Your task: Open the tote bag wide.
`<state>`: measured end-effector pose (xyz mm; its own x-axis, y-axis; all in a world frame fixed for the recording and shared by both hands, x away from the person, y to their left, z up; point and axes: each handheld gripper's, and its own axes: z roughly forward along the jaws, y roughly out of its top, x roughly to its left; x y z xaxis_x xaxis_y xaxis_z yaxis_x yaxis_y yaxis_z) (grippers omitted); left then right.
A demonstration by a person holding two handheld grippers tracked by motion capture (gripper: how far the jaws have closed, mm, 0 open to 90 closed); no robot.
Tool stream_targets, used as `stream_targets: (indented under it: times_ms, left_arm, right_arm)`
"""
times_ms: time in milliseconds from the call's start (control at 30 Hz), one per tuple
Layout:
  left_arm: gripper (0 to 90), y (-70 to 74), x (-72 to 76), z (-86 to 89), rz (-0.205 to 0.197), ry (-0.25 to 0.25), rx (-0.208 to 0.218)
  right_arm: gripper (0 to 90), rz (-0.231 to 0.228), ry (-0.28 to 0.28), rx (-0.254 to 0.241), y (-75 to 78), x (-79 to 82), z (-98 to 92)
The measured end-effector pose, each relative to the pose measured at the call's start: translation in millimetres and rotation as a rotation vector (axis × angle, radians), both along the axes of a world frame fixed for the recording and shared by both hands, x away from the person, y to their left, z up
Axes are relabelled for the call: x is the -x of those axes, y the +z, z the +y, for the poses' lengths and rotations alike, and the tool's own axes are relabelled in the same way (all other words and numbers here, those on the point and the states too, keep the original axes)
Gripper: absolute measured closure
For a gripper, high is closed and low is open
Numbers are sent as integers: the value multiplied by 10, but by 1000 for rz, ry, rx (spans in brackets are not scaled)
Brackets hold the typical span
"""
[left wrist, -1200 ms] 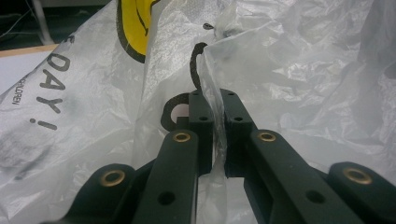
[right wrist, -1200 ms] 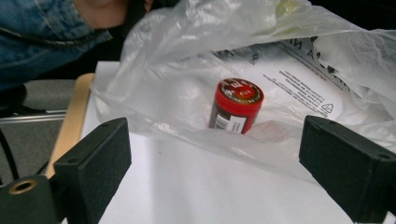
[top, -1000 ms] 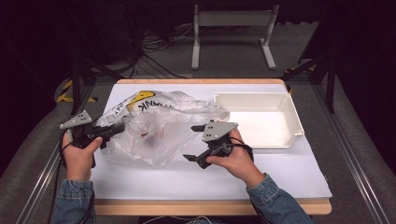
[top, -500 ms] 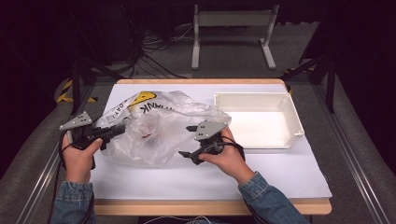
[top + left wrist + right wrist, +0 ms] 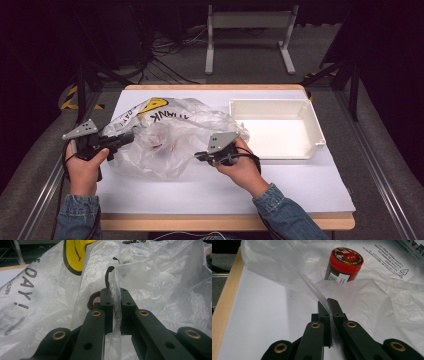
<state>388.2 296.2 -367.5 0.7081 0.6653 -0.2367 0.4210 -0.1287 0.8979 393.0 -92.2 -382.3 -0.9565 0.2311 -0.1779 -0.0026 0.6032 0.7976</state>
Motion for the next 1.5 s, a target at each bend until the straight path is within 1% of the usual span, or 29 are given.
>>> stream_targets:
  times_ms: [67, 133, 267, 300, 333, 400, 600, 733, 767, 867, 967, 1000, 1100, 1200, 1233, 1400, 1500]
  left_arm:
    - [840, 7, 2, -10, 0, 0, 4]
    - [842, 18, 0, -16, -10, -2, 4]
    - [843, 43, 2, -18, -17, -3, 8]
    - [843, 50, 5, -19, -17, -1, 12]
    - [843, 59, 1, -16, -28, -3, 8]
    - [844, 75, 3, -17, -35, -4, 13]
    - [845, 115, 11, -9, -48, -1, 25]
    - [845, 123, 0, -5, -54, -1, 30]
    - [845, 123, -2, -6, -55, -1, 30]
    - [845, 125, -6, -4, -56, -1, 30]
    - [845, 124, -6, 5, -55, 8, 33]
    - [845, 122, -11, 8, -61, 11, 33]
    - [847, 115, -16, 30, -63, 19, 31]
    - [849, 105, -21, 46, -58, 31, 37]
    - [849, 103, -27, 52, -63, 32, 36]
    - [850, 96, -43, 54, -59, 36, 42]
    - [850, 88, -64, 49, -59, 34, 41]
  right_arm:
    - [900, 1, 3, -7, 24, 28, -8]
    - [900, -3, 7, -17, 64, 64, -28]
    - [900, -1, 17, -36, 138, 138, -65]
    - [900, -1, 16, -37, 155, 160, -72]
    - [900, -3, 20, -35, 168, 181, -78]
    - [900, -3, 29, -39, 200, 236, -92]
    - [900, 0, 54, -34, 310, 353, -135]
    - [900, 13, 71, -40, 370, 425, -179]
    - [900, 25, 76, -46, 381, 444, -197]
    - [900, 49, 83, -48, 399, 474, -254]
    - [900, 53, 87, -44, 422, 500, -300]
    - [900, 54, 88, -45, 431, 511, -310]
    - [900, 57, 103, -47, 457, 541, -329]
    - [900, 61, 115, -39, 477, 574, -336]
    - [900, 62, 118, -39, 480, 578, -337]
    - [900, 70, 127, -34, 492, 601, -351]
    - [900, 70, 125, -46, 516, 616, -375]
